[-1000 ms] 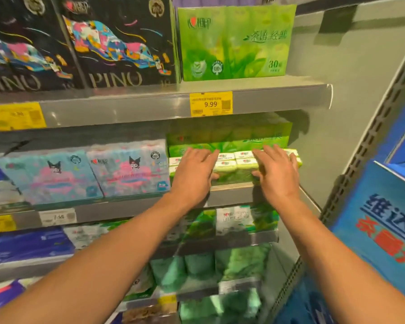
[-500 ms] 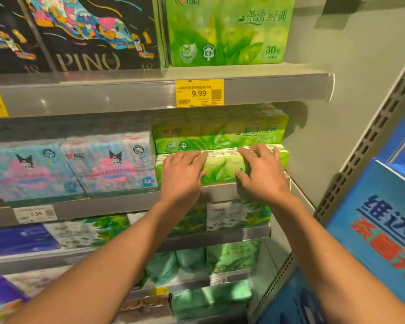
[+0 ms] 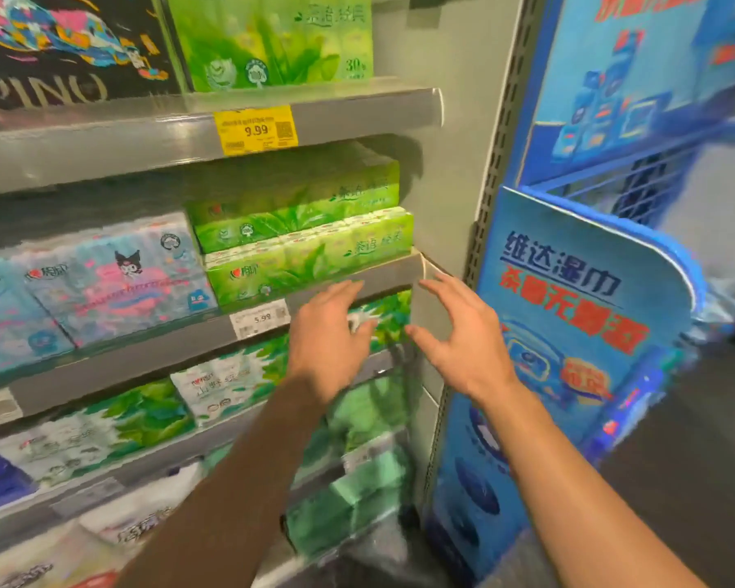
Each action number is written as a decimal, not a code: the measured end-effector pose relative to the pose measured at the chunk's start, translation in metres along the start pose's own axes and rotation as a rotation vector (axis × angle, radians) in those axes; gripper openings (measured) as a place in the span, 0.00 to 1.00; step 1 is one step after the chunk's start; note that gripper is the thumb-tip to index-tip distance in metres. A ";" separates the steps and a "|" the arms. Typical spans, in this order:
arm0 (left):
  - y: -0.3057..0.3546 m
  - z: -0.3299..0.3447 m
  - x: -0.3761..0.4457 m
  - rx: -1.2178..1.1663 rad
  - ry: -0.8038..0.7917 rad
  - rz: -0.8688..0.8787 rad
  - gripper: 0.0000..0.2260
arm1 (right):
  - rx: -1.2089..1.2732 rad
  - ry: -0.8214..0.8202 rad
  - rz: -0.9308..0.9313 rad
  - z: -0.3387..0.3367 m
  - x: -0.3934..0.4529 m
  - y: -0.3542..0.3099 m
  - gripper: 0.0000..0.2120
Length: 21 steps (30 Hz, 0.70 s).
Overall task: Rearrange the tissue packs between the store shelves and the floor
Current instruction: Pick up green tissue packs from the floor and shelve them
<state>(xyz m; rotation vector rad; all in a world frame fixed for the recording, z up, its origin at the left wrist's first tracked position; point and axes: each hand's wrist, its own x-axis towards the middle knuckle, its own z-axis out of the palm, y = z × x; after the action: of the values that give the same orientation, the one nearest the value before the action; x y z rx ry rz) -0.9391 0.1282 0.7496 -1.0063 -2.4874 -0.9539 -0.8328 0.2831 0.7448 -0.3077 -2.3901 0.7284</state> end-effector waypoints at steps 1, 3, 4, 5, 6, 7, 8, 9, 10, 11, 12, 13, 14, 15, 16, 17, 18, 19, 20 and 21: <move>0.008 0.005 -0.012 -0.033 -0.037 0.046 0.23 | -0.032 0.020 0.048 -0.009 -0.024 -0.001 0.28; 0.024 0.015 -0.041 -0.109 -0.131 0.110 0.23 | -0.083 0.081 0.166 -0.025 -0.079 -0.004 0.26; 0.031 0.021 -0.059 -0.145 -0.194 0.140 0.23 | -0.099 0.122 0.235 -0.034 -0.110 -0.007 0.26; 0.038 0.028 -0.078 -0.175 -0.262 0.177 0.23 | -0.115 0.162 0.309 -0.041 -0.142 -0.010 0.25; 0.046 0.034 -0.098 -0.194 -0.324 0.215 0.23 | -0.136 0.186 0.387 -0.049 -0.175 -0.013 0.25; 0.056 0.039 -0.119 -0.202 -0.381 0.244 0.23 | -0.161 0.192 0.467 -0.056 -0.207 -0.017 0.26; 0.069 0.043 -0.142 -0.211 -0.438 0.267 0.24 | -0.182 0.195 0.544 -0.064 -0.241 -0.021 0.26; 0.083 0.047 -0.166 -0.235 -0.500 0.293 0.24 | -0.194 0.210 0.620 -0.073 -0.275 -0.026 0.26; 0.099 0.050 -0.190 -0.270 -0.569 0.323 0.24 | -0.199 0.240 0.690 -0.082 -0.310 -0.030 0.26; 0.115 0.053 -0.214 -0.300 -0.637 0.357 0.24 | -0.205 0.281 0.758 -0.092 -0.345 -0.034 0.26; 0.132 0.056 -0.237 -0.314 -0.697 0.398 0.25 | -0.212 0.324 0.826 -0.101 -0.380 -0.038 0.26; 0.149 0.060 -0.260 -0.319 -0.748 0.448 0.25 | -0.214 0.367 0.900 -0.110 -0.413 -0.041 0.25; 0.166 0.065 -0.283 -0.323 -0.797 0.505 0.25 | -0.209 0.411 0.974 -0.119 -0.447 -0.046 0.26; 0.184 0.069 -0.307 -0.325 -0.847 0.560 0.25 | -0.205 0.454 1.041 -0.128 -0.480 -0.050 0.26; 0.202 0.074 -0.333 -0.328 -0.896 0.605 0.25 | -0.204 0.492 1.099 -0.138 -0.514 -0.055 0.26; 0.221 0.078 -0.359 -0.332 -0.944 0.643 0.26 | -0.204 0.526 1.151 -0.149 -0.547 -0.060 0.27; 0.241 0.083 -0.386 -0.333 -0.990 0.679 0.26 | -0.207 0.562 1.199 -0.161 -0.581 -0.066 0.27; 0.264 0.087 -0.415 -0.329 -1.030 0.719 0.26 | -0.214 0.600 1.248 -0.174 -0.615 -0.073 0.27; 0.288 0.091 -0.446 -0.325 -1.065 0.759 0.26 | -0.222 0.639 1.296 -0.187 -0.649 -0.080 0.27; 0.316 0.095 -0.481 -0.321 -1.104 0.796 0.26 | -0.218 0.684 1.346 -0.201 -0.684 -0.087 0.27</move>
<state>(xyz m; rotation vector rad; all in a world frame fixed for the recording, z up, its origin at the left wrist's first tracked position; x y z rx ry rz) -0.3771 0.1177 0.5951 -2.9333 -2.1174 -0.5683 -0.1754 0.0373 0.5913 -1.9704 -1.3503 0.6846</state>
